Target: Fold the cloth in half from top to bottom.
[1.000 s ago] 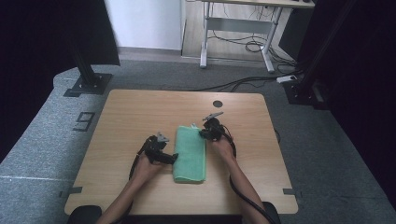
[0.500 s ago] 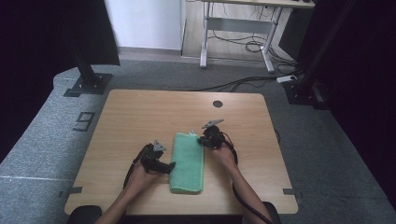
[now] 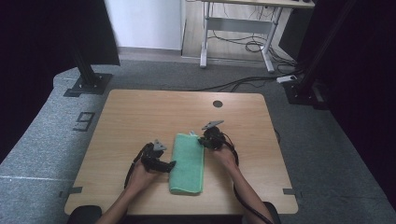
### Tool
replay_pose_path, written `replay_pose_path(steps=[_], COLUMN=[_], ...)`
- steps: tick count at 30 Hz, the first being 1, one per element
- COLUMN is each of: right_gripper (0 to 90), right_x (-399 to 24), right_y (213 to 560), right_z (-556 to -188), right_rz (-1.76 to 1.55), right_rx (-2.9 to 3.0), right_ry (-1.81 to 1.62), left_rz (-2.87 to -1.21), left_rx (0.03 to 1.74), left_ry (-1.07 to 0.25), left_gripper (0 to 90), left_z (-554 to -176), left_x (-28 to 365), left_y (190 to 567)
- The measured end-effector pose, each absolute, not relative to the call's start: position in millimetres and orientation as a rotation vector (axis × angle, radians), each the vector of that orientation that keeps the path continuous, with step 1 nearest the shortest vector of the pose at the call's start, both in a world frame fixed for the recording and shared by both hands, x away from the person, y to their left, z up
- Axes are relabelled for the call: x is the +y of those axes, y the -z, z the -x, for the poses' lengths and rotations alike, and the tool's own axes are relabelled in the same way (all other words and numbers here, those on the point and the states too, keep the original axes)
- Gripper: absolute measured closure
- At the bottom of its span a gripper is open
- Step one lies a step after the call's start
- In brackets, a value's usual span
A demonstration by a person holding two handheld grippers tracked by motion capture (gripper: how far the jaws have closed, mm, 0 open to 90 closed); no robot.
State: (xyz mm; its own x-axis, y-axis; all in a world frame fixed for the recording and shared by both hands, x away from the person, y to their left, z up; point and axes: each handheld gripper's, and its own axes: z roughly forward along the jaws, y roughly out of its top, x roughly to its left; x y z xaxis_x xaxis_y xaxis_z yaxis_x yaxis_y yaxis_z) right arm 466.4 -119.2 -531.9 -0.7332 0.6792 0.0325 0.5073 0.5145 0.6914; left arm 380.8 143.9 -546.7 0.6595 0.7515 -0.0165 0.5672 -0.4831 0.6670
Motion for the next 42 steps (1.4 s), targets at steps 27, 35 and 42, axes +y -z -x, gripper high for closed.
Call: replay_pose_path(steps=[27,35,42], right_gripper=[83.4,83.3,83.2], right_x=[-128,-135,-137], right_y=[461,463,472], right_z=[-395,-373,-359], right_rz=[-0.751,-0.722,-0.701], right_rx=[2.471,2.496,2.519], right_ry=[-1.278,-1.307,-1.320], left_rz=[-2.199,-2.197,-2.198], left_rx=[1.037,1.041,1.044], left_ry=[-0.388,-0.390,-0.390], left_gripper=[8.5,8.5,8.3], left_z=[-377,-377,-377], left_x=[144,143,143], left_y=[548,549,548])
